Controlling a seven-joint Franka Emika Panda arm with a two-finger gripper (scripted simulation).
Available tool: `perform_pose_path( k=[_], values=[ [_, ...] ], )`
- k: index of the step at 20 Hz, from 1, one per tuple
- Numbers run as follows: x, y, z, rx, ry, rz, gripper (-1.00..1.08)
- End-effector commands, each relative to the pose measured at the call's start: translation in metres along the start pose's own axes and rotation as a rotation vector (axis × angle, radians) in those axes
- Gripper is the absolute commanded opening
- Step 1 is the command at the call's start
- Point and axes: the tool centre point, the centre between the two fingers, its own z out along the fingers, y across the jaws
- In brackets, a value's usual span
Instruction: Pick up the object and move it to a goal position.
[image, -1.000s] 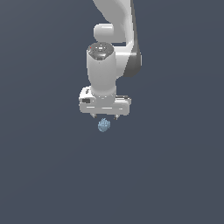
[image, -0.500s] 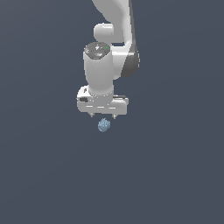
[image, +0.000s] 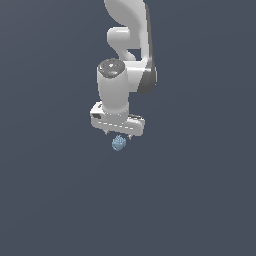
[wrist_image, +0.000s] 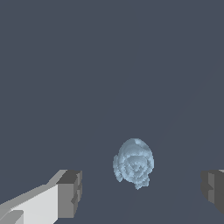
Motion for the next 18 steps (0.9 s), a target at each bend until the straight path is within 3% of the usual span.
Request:
perform_pose_path(
  k=[1, 10, 18],
  values=[
    [-0.005, 0.002, 0.011, 0.000, -0.003, 0.058, 1.00],
    [-0.025, 0.012, 0.052, -0.005, -0.013, 0.281, 1.00],
    [-0.036, 0.017, 0.069, -0.010, -0.016, 0.380, 1.00]
  ],
)
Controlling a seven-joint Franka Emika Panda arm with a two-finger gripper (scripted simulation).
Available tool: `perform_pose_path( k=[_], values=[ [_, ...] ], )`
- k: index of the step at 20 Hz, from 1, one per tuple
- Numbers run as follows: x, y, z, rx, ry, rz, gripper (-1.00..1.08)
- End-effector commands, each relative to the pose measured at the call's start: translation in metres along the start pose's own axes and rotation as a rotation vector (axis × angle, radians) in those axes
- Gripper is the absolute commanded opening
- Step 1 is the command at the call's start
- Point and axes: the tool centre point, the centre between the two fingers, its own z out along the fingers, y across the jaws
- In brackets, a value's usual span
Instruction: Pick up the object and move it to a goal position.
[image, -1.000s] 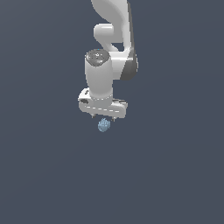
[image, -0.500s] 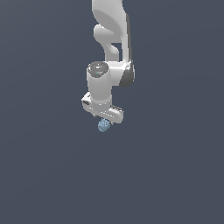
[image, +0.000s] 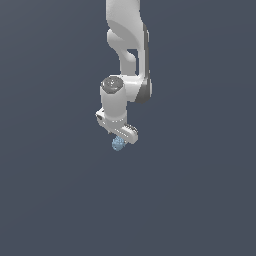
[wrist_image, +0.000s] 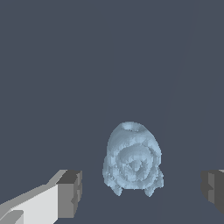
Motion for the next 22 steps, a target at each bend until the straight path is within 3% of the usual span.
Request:
perform_pose_path(
  k=[1, 9, 22],
  values=[
    [-0.001, 0.002, 0.003, -0.001, 0.000, 0.020, 1.00],
    [-0.002, 0.002, 0.009, -0.001, 0.000, 0.023, 1.00],
    [-0.002, 0.002, 0.054, -0.001, 0.000, 0.027, 1.00]
  ],
)
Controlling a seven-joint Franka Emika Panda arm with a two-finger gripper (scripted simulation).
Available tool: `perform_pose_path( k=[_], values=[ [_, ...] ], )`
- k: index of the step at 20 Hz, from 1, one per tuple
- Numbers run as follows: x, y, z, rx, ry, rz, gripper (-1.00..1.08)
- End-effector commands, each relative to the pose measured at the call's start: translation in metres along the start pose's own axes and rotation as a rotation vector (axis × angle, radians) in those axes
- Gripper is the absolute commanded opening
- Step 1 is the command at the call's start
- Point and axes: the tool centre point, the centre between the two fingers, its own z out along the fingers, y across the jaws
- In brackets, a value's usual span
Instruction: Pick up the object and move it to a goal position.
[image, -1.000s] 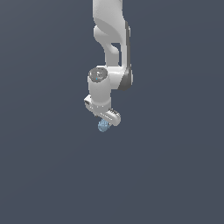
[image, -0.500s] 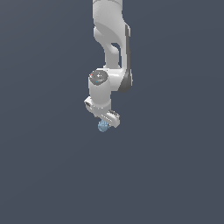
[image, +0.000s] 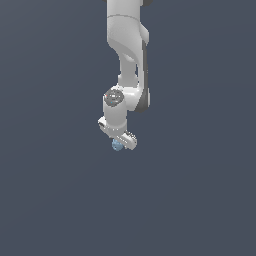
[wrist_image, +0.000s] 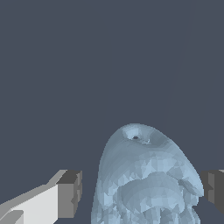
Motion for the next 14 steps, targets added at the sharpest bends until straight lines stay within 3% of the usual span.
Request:
perform_pose_path(
  k=[1, 2, 14],
  values=[
    [0.0006, -0.0005, 0.0023, 0.001, 0.001, 0.000, 1.00],
    [0.0006, -0.0005, 0.0023, 0.001, 0.001, 0.000, -1.00],
    [0.0013, 0.0008, 0.0014, 0.001, 0.002, 0.000, -1.00]
  ],
)
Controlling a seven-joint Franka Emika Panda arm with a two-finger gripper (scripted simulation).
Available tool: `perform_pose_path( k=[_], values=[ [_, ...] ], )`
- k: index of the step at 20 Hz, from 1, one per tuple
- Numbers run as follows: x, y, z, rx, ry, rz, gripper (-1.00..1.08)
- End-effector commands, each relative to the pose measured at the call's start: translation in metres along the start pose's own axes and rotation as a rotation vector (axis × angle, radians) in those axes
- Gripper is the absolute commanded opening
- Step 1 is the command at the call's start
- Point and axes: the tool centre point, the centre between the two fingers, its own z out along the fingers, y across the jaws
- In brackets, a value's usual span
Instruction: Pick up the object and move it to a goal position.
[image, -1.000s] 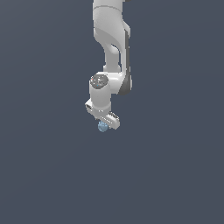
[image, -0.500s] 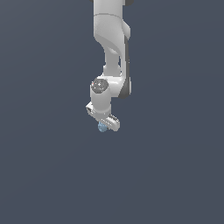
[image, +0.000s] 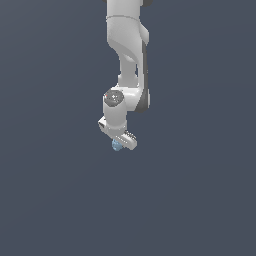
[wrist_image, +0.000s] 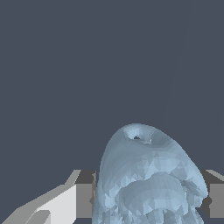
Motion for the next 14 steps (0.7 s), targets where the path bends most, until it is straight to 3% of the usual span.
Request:
perform_pose_path(
  k=[1, 7, 14],
  values=[
    [0.001, 0.003, 0.000, 0.000, 0.000, 0.000, -1.00],
    [0.009, 0.028, -0.005, 0.000, 0.000, 0.000, -1.00],
    [0.030, 0.088, -0.015, 0.000, 0.000, 0.000, -1.00]
  ],
)
